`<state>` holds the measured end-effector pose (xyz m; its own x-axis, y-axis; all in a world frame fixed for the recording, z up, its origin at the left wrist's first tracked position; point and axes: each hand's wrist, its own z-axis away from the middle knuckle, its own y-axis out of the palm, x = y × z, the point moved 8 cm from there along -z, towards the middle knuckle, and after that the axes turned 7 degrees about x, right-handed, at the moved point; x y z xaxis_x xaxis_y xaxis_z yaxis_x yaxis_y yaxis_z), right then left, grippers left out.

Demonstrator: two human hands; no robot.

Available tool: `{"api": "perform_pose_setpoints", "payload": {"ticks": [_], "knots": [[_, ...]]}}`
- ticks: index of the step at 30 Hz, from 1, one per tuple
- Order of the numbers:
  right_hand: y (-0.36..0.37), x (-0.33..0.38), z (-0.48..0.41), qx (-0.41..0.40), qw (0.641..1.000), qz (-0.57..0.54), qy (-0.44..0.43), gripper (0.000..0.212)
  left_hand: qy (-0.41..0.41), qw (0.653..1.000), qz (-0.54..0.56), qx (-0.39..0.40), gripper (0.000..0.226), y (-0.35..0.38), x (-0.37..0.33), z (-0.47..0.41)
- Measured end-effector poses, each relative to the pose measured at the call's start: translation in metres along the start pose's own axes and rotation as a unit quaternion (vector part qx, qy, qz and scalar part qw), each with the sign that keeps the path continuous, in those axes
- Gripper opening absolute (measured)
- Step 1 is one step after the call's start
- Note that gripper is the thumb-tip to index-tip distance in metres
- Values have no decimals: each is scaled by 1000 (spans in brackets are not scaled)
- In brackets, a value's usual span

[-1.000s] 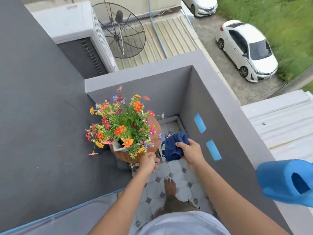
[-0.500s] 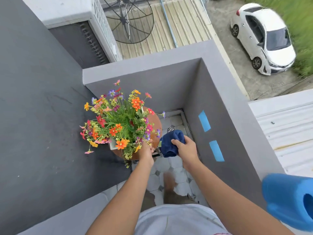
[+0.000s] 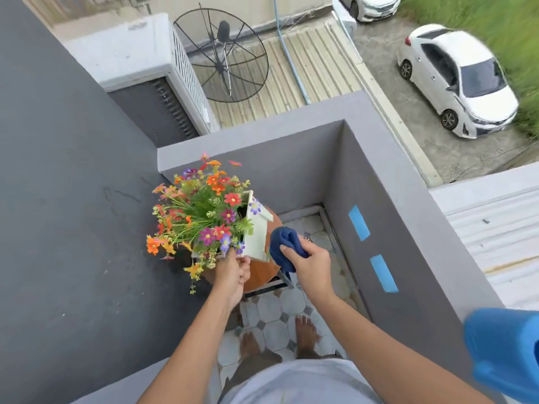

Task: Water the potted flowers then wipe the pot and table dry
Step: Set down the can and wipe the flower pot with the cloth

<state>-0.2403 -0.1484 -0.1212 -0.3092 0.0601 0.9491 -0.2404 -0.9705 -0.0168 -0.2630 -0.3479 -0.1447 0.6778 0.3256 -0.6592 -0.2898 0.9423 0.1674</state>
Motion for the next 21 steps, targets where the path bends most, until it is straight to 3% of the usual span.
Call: {"api": "perform_pose_setpoints", "payload": {"ticks": [2,5,8,10,14,18,21], "knots": [[12,15,3,20,998,16,-52,20,-1,999,-29,36,29,9,-13,16],[30,40,9,23,989,65,-128,39,-9,992,-89,89,24,26,-37,41],[27,79,2,-36,974,108,-198,46,-9,984,-120,132,14,37,-66,61],[9,107,-18,-99,968,100,-209,43,-5,978,-128,165,7,45,-81,77],[-20,152,-54,-146,968,36,-199,32,3,968,-144,206,21,53,-97,105],[-8,177,-35,-123,966,38,-226,23,26,971,-148,188,25,61,-112,112],[15,181,-2,-60,955,72,-281,15,46,978,-112,172,18,67,-123,108]]}}
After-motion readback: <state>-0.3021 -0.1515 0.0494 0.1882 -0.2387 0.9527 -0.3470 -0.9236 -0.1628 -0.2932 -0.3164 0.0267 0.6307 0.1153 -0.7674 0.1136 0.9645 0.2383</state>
